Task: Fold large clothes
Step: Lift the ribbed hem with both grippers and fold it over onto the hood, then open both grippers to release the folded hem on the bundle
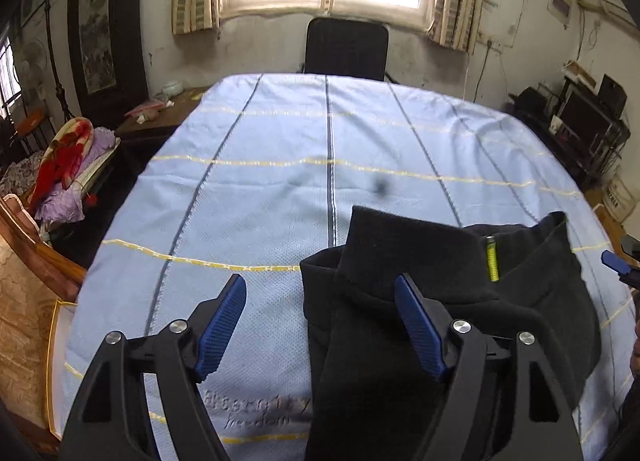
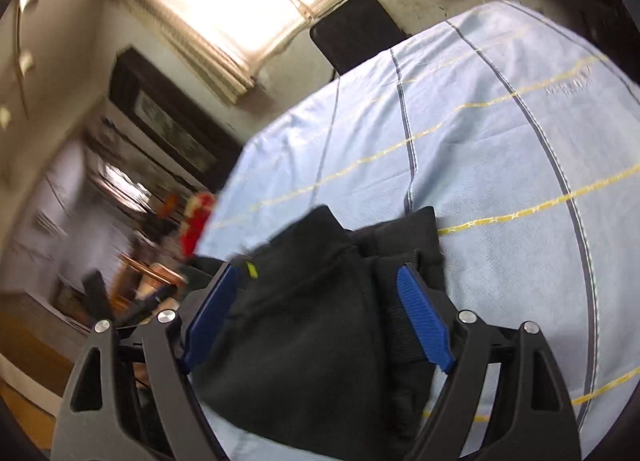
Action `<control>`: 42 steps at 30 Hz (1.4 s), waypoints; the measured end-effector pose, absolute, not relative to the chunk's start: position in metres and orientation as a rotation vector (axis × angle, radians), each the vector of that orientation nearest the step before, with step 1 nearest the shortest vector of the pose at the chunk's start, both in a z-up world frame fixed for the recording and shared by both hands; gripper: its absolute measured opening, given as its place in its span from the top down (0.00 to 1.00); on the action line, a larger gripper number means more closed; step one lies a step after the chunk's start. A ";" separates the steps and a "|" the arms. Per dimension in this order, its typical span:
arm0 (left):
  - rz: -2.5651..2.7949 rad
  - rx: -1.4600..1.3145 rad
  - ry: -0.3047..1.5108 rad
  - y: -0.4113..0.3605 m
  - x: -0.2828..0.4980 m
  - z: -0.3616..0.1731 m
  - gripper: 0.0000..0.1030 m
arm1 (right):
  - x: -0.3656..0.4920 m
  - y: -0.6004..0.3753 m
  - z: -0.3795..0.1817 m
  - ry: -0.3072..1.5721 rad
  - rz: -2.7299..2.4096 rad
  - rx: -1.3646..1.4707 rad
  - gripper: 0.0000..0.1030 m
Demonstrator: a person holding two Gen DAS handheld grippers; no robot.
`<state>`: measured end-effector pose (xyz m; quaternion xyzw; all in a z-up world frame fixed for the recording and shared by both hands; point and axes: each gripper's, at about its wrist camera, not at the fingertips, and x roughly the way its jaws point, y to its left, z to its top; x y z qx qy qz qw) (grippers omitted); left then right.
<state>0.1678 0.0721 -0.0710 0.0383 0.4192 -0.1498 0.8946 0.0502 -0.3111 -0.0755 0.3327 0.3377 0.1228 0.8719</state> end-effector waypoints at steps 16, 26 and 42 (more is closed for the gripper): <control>-0.414 0.033 0.849 0.037 0.198 -0.088 0.95 | 0.118 -0.259 -0.097 0.767 0.310 0.528 0.72; -0.274 0.093 0.796 0.047 0.196 -0.086 0.95 | 0.114 -0.271 -0.102 0.765 0.167 0.501 0.71; -0.401 0.090 0.740 0.004 0.135 -0.040 0.55 | 0.068 -0.220 -0.037 0.627 0.204 0.383 0.49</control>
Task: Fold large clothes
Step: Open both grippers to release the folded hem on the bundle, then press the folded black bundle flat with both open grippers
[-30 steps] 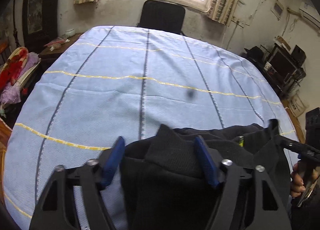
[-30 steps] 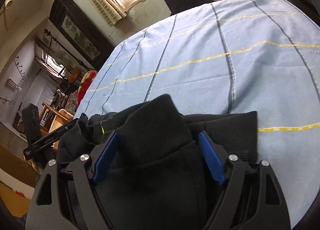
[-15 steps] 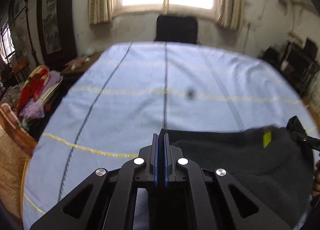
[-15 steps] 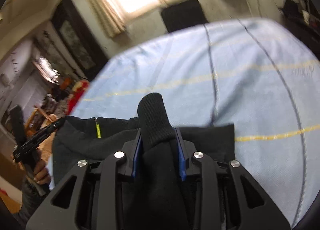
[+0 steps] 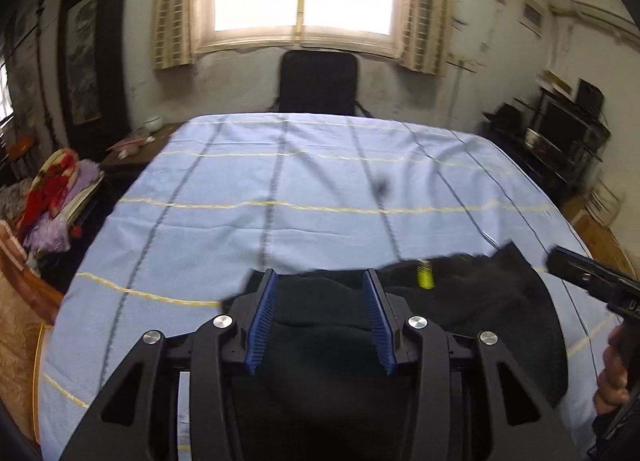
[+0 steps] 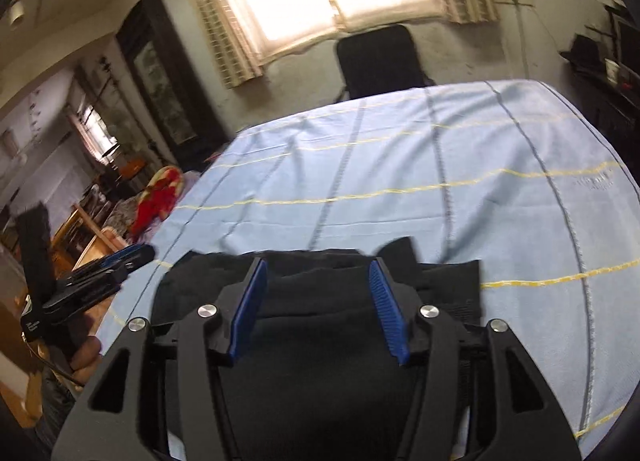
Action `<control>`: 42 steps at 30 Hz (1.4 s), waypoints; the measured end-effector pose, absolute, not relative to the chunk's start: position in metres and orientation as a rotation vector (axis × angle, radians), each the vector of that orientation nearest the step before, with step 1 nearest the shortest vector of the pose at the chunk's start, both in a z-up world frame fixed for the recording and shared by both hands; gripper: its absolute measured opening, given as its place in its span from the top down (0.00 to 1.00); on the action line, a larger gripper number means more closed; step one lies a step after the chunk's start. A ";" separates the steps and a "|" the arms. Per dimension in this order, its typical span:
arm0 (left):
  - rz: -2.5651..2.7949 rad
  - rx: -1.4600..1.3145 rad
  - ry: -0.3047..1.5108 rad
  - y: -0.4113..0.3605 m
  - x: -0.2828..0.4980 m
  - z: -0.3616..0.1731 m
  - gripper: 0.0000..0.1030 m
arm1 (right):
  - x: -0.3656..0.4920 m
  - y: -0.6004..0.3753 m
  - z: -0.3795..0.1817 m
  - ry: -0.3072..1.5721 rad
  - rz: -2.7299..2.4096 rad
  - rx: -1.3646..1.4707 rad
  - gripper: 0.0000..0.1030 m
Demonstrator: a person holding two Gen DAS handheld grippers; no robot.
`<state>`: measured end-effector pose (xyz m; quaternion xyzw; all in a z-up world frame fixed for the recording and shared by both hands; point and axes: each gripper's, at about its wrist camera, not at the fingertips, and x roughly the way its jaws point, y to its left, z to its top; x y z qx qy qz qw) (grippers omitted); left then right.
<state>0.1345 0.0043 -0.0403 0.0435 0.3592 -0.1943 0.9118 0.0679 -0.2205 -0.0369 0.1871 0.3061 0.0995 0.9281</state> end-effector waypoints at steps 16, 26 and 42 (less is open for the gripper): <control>-0.366 0.239 0.795 -0.033 0.135 -0.113 0.49 | 0.095 -0.189 -0.102 0.815 0.227 0.394 0.53; -0.397 0.230 0.790 -0.008 0.068 -0.097 0.49 | 0.025 -0.164 -0.061 0.746 0.282 0.325 0.52; -0.357 0.331 0.784 -0.014 0.054 -0.124 0.39 | 0.017 -0.160 -0.110 0.810 0.289 0.394 0.48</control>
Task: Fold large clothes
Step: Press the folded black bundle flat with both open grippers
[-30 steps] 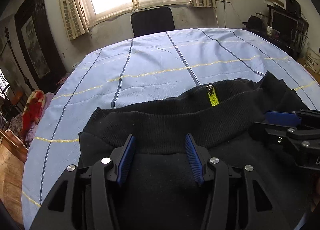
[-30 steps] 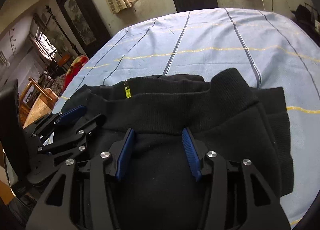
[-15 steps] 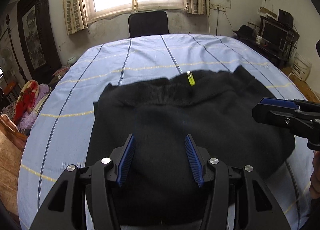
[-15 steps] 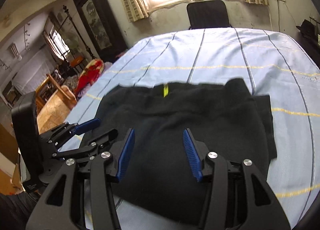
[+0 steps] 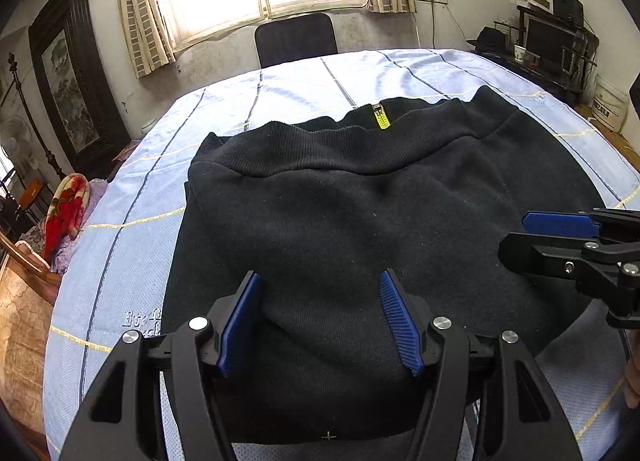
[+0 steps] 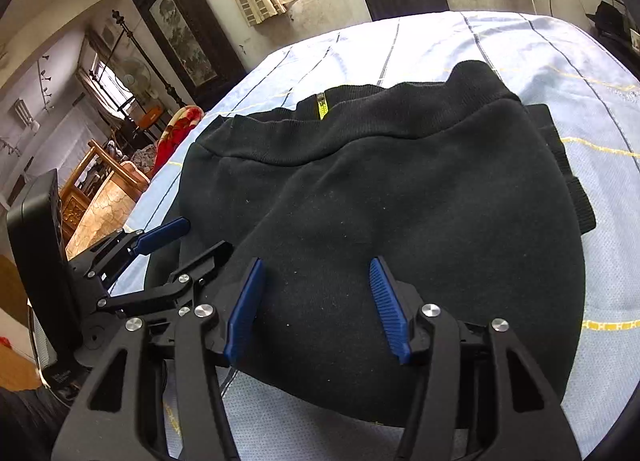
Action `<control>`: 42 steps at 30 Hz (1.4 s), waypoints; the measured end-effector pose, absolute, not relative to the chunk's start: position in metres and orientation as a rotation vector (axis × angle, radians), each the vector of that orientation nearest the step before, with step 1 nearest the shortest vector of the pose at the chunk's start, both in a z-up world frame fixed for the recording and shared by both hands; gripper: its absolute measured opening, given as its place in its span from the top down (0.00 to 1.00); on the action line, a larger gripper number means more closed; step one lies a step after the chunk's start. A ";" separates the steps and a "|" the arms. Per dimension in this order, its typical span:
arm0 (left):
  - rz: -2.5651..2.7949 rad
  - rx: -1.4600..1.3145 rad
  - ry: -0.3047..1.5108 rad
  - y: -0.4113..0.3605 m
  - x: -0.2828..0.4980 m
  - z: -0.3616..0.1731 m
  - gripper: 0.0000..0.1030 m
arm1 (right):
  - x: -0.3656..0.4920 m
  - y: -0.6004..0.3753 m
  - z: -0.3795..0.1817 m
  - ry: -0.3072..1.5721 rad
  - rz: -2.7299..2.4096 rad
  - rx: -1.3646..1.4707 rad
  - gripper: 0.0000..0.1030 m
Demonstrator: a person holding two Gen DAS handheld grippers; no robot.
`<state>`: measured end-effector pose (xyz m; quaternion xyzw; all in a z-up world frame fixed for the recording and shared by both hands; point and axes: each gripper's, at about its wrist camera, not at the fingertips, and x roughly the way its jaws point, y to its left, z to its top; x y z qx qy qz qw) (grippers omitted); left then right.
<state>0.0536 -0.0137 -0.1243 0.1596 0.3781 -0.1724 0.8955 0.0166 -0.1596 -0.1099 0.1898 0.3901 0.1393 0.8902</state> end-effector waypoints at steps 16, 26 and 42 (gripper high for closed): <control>-0.363 0.295 0.737 -0.008 0.024 -0.097 0.39 | -0.033 -0.161 -0.076 0.737 0.268 0.373 0.45; -0.325 0.272 0.830 -0.008 0.037 -0.119 0.24 | -0.024 -0.179 -0.114 0.846 0.216 0.493 0.36; -0.318 0.321 0.693 -0.029 0.053 -0.072 0.25 | -0.022 -0.212 -0.083 0.770 0.151 0.527 0.36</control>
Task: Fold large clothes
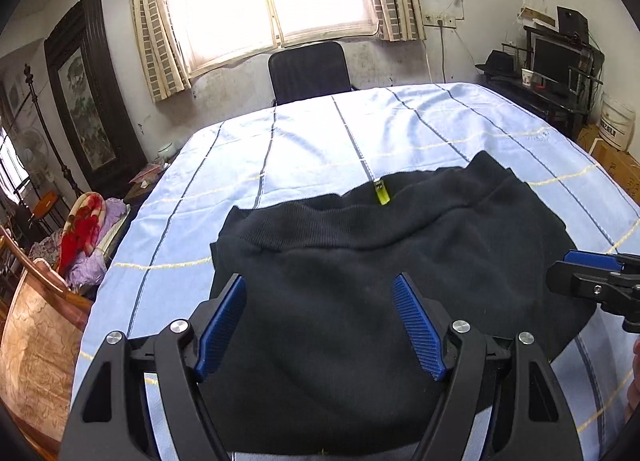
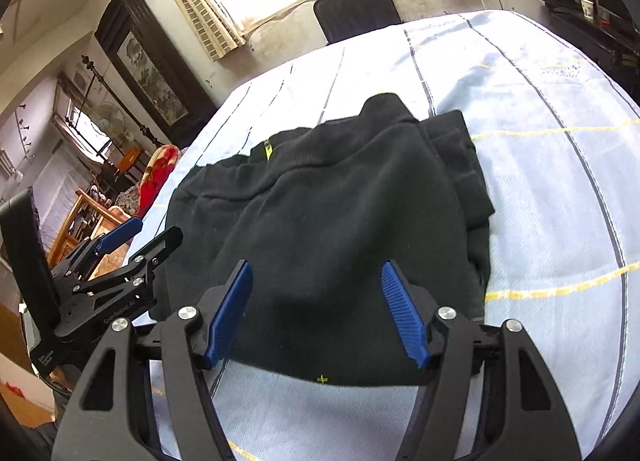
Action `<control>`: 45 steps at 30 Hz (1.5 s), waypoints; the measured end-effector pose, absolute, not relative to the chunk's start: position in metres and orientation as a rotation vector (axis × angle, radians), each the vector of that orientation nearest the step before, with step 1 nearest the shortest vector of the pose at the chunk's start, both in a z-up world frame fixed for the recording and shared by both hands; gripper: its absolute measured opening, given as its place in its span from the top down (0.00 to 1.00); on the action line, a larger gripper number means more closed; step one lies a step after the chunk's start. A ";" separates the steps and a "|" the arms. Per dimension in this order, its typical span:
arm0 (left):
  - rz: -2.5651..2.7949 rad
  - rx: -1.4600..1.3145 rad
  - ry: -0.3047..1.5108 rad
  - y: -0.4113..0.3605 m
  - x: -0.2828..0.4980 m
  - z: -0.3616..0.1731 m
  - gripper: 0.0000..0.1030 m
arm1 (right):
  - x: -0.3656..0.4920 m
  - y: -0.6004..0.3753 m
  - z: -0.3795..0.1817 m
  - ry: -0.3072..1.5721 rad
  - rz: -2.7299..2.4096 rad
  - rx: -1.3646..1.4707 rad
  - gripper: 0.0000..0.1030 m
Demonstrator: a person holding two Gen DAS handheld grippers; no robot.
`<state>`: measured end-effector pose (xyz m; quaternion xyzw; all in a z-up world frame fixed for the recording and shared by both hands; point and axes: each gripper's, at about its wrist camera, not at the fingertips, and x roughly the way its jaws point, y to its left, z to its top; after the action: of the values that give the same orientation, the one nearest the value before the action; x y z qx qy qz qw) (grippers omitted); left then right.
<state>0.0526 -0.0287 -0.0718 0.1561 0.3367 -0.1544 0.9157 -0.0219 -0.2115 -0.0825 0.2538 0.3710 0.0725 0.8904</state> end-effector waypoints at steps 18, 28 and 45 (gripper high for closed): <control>-0.262 0.318 0.830 -0.047 0.133 -0.133 0.19 | 0.022 -0.227 -0.110 0.811 0.147 0.624 0.32; -0.347 0.156 0.784 -0.024 0.118 -0.097 0.20 | -0.043 -0.275 -0.095 0.671 0.026 0.741 0.31; -0.298 0.313 0.831 -0.048 0.117 -0.132 0.15 | -0.038 -0.290 -0.144 0.760 0.025 0.925 0.30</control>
<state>0.1175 -0.0482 -0.1324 0.1507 0.4005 -0.1437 0.8923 -0.0377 -0.2901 -0.1444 0.4353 0.3577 0.0118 0.8261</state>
